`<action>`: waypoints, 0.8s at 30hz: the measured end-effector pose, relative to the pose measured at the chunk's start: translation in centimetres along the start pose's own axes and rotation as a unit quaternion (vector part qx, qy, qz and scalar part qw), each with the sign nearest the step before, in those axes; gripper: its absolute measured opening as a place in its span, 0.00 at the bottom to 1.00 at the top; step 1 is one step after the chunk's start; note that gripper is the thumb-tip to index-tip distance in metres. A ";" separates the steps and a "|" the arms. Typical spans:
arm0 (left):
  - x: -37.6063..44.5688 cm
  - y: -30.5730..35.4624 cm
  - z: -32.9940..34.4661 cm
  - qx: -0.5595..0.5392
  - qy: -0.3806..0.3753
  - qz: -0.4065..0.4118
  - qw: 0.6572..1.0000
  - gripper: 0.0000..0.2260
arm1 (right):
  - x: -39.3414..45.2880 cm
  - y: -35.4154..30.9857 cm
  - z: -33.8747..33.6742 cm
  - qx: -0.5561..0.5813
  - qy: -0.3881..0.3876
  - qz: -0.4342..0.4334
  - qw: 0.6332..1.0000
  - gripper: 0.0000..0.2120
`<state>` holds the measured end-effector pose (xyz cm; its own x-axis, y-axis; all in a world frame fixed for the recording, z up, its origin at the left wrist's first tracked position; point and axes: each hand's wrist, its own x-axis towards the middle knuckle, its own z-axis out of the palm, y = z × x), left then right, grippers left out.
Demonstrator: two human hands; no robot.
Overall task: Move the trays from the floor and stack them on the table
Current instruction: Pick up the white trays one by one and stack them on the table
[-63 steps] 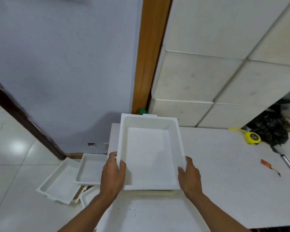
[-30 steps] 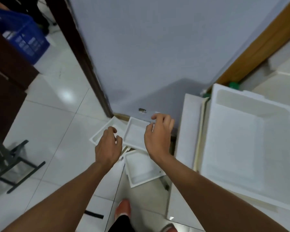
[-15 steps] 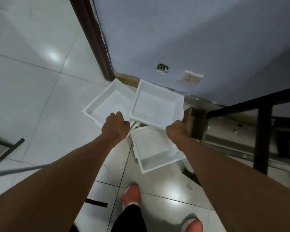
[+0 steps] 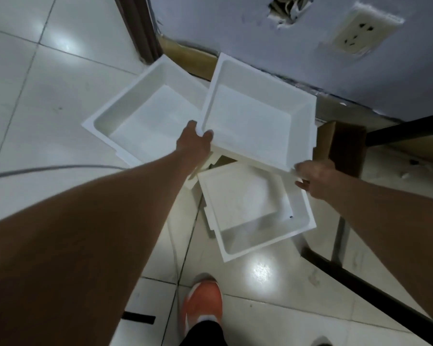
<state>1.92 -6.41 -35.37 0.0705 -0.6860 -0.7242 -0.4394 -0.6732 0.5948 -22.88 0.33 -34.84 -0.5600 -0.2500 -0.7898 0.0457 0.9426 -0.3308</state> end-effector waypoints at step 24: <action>-33.5 17.5 -23.5 -0.172 0.027 0.009 0.985 0.12 | -36.9 -11.6 -17.5 0.016 -0.054 -0.061 0.997 0.14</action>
<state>12.93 -1.73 7.53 0.1176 -0.7058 -0.6986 -0.1118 -0.7084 0.6969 -17.19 2.46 7.17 -0.4713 -0.3863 -0.7929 0.0094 0.8968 -0.4424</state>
